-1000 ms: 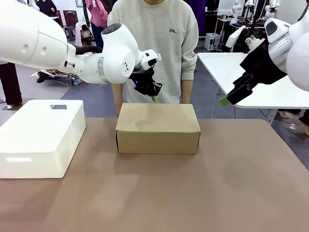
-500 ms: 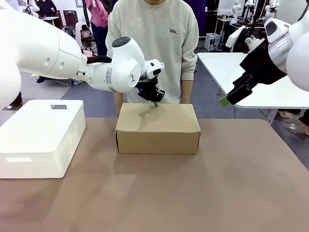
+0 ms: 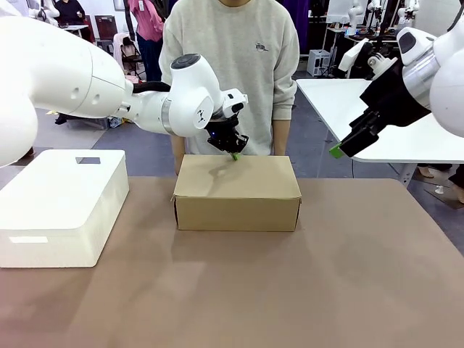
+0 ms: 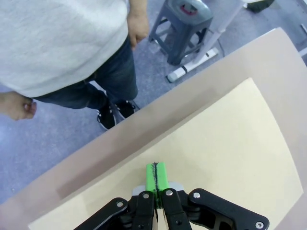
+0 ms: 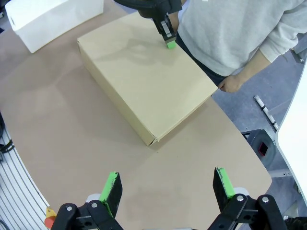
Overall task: Pack the shoes into the box.
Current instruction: Press down on the lid of the Shoes Box.
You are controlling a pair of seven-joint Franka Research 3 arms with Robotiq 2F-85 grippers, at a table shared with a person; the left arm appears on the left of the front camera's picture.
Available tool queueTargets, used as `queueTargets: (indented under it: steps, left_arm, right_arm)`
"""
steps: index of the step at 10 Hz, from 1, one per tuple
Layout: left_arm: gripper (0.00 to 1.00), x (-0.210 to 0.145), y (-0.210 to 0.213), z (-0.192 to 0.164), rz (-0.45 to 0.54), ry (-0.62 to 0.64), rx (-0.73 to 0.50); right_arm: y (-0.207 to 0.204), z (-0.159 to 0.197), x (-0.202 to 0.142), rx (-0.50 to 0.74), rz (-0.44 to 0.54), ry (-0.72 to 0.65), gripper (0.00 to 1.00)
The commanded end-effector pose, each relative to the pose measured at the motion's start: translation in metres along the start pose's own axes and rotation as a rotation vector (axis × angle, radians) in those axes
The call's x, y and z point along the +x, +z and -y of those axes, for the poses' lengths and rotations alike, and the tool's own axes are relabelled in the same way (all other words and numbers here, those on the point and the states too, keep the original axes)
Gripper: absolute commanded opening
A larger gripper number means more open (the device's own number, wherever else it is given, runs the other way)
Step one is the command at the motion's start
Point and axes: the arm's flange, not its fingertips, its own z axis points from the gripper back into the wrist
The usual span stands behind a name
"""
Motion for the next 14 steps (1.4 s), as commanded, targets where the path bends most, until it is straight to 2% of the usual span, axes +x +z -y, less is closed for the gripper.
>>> queueTargets:
  steps: [1,5,6,7,14]
  left_arm:
    - [0.00,-0.006,0.030,0.005,0.030,0.021,0.102]
    - [0.00,-0.019,0.063,0.005,0.071,0.003,0.083]
    - [0.00,-0.025,0.076,0.006,0.076,-0.064,0.032]
    - [0.00,0.000,0.058,0.006,0.055,-0.001,0.077]
    - [0.00,0.000,0.058,0.006,0.055,-0.001,0.077]
  right_arm:
    - [-0.001,-0.003,0.000,-0.005,-0.007,-0.018,1.00]
    - [-0.001,-0.003,0.000,-0.005,-0.007,-0.018,1.00]
    - [-0.001,-0.003,0.000,-0.005,-0.007,-0.018,1.00]
    - [-0.001,-0.003,0.000,-0.005,-0.007,-0.018,1.00]
    - [-0.001,-0.003,0.000,-0.005,-0.007,-0.018,1.00]
